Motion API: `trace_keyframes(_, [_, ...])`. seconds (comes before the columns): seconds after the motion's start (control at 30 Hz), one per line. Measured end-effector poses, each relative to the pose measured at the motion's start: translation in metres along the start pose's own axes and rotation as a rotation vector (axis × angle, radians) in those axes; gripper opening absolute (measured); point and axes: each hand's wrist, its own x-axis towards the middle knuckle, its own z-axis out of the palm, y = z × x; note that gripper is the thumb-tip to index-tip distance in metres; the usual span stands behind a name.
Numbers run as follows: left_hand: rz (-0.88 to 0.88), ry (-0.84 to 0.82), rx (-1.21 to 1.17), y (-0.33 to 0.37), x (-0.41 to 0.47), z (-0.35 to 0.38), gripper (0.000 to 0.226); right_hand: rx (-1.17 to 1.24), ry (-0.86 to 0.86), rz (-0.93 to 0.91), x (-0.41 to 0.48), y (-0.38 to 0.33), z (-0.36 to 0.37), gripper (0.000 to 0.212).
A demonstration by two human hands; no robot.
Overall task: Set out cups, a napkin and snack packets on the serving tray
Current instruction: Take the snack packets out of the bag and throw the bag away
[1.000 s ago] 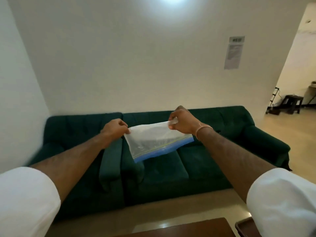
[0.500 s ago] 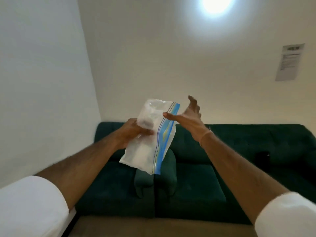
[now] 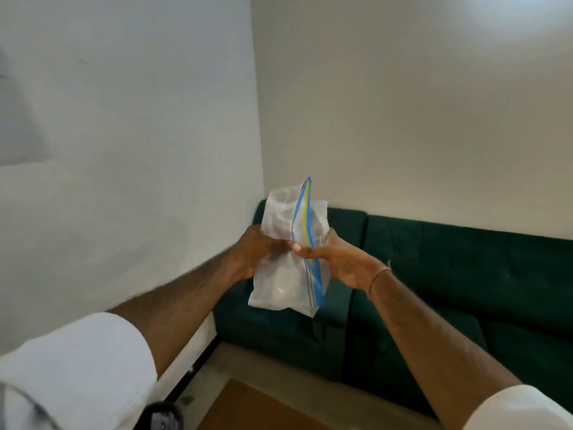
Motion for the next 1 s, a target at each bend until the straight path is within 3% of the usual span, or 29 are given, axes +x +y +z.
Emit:
trace_keyframes(0.1, [-0.034, 0.052, -0.064, -0.021, -0.006, -0.046, 0.04, -0.075, 0.174, -0.039, 0.033, 0.017, 0.046, 0.066])
trace_keyframes(0.17, [-0.05, 0.036, -0.111, -0.036, -0.012, -0.087, 0.032, 0.026, 0.136, -0.022, 0.057, 0.033, 0.072, 0.054])
trace_keyframes(0.3, [-0.129, -0.006, -0.156, -0.071, -0.028, -0.172, 0.041, 0.145, 0.068, 0.087, 0.105, 0.068, 0.126, 0.041])
trace_keyframes(0.4, [-0.231, 0.052, -0.241, -0.11, -0.039, -0.246, 0.043, 0.186, 0.05, 0.191, 0.148, 0.101, 0.181, 0.026])
trace_keyframes(0.47, [-0.283, 0.15, -0.363, -0.137, -0.049, -0.294, 0.034, 0.138, 0.017, 0.213, 0.174, 0.125, 0.218, 0.026])
trace_keyframes(0.57, [-0.424, 0.285, -0.472, -0.179, -0.065, -0.367, 0.029, -0.126, -0.019, 0.108, 0.222, 0.167, 0.279, 0.027])
trace_keyframes(0.67, [-0.642, 0.306, -0.009, -0.237, -0.071, -0.415, 0.054, -0.554, -0.077, 0.0, 0.269, 0.218, 0.343, 0.036])
trace_keyframes(0.77, [-0.635, 0.372, 0.323, -0.304, -0.08, -0.441, 0.053, -0.939, -0.173, -0.068, 0.308, 0.284, 0.406, 0.04])
trace_keyframes(0.8, [-0.603, 0.363, 0.376, -0.332, -0.084, -0.453, 0.043, -1.031, -0.199, -0.071, 0.319, 0.312, 0.427, 0.038])
trace_keyframes(0.87, [-0.558, 0.342, 0.326, -0.386, -0.094, -0.474, 0.023, -1.143, -0.22, -0.058, 0.339, 0.371, 0.462, 0.036])
trace_keyframes(1.0, [-0.602, 0.499, -0.128, -0.492, -0.119, -0.506, 0.018, -1.21, -0.209, 0.161, 0.364, 0.497, 0.509, 0.032])
